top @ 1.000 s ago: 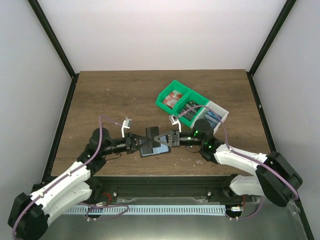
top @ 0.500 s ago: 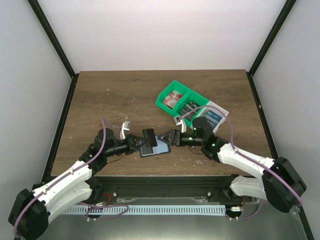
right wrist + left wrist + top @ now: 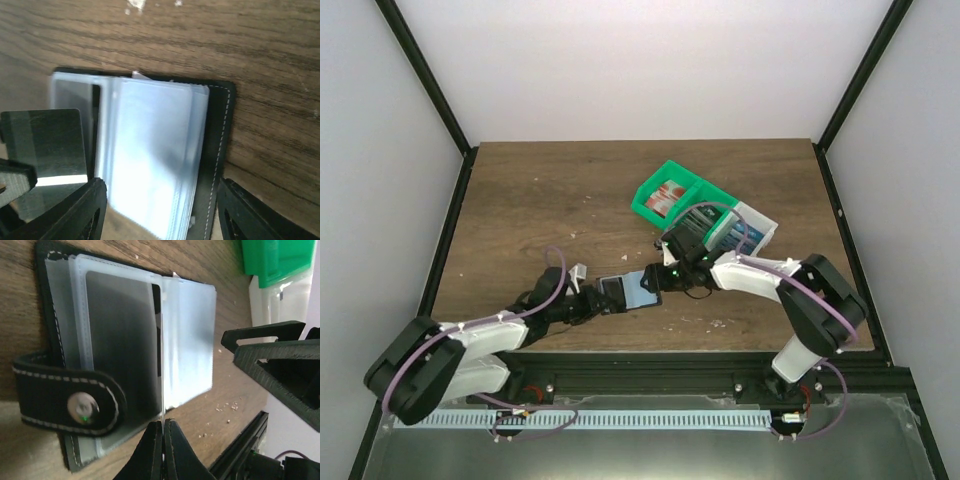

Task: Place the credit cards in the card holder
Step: Insert the credit card into the card holder.

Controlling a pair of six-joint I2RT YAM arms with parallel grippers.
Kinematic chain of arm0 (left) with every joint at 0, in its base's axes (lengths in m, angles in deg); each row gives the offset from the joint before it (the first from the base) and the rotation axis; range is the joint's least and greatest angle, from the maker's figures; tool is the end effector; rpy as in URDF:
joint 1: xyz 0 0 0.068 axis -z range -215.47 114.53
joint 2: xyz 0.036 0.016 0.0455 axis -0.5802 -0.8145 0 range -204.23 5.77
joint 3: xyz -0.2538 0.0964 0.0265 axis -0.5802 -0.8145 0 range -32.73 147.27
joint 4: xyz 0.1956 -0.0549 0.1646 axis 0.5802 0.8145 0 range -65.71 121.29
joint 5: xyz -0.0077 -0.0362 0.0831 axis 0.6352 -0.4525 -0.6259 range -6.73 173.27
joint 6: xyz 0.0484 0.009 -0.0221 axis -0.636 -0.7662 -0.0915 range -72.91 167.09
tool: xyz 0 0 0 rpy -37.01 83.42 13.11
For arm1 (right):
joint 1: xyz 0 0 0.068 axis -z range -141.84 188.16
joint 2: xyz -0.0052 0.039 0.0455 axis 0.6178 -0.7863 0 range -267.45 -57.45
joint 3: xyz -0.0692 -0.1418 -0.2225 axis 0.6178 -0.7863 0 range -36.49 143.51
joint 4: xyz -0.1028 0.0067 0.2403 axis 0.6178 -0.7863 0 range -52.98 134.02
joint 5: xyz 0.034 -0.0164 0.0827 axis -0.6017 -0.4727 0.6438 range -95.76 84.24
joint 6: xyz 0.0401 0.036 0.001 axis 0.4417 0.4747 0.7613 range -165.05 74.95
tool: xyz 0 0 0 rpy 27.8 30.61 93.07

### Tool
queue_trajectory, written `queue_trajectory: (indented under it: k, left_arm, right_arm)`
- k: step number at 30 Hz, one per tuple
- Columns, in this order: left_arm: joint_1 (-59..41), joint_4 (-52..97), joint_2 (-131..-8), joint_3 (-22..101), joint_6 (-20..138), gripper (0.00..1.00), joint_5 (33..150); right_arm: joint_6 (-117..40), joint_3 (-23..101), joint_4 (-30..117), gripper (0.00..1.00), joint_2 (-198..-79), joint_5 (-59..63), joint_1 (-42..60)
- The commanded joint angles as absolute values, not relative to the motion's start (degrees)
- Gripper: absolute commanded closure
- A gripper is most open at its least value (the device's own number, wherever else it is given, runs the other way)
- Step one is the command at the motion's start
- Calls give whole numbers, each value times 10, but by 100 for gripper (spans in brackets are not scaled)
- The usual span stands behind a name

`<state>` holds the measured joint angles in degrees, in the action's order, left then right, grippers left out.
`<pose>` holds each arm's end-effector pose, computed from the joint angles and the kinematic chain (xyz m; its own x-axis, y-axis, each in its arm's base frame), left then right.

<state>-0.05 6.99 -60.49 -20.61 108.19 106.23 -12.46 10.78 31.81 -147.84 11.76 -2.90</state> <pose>0.1480 -0.1223 0.1277 -0.9261 -0.3306 -0.1819 -0.0470 0.5793 -0.8138 0.2215 0.2071 0.1651 -0.9295 -0.1283 -0.3458 -0.3024 0.8020 0.5151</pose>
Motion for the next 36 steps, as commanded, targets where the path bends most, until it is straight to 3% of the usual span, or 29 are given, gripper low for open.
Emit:
queue_trajectory:
  k: [1, 7, 14, 22, 36]
  left_arm:
    - [3, -40, -667, -197, 1073, 100, 1062]
    - [3, -93, -727, -187, 1082, 100, 1077]
    - [2, -110, -738, -180, 1080, 100, 1078]
    - [1, -115, -740, -192, 1102, 100, 1050]
    - [1, -41, -708, -200, 1135, 100, 1004]
  right_arm:
    - [-167, 151, 261, 41, -1520, 70, -42]
    - [-174, 163, 255, 60, -1547, 81, -42]
    - [-172, 168, 242, 73, -1570, 84, -42]
    - [-170, 173, 231, 79, -1578, 76, -42]
    - [-165, 170, 234, 79, -1580, 80, -42]
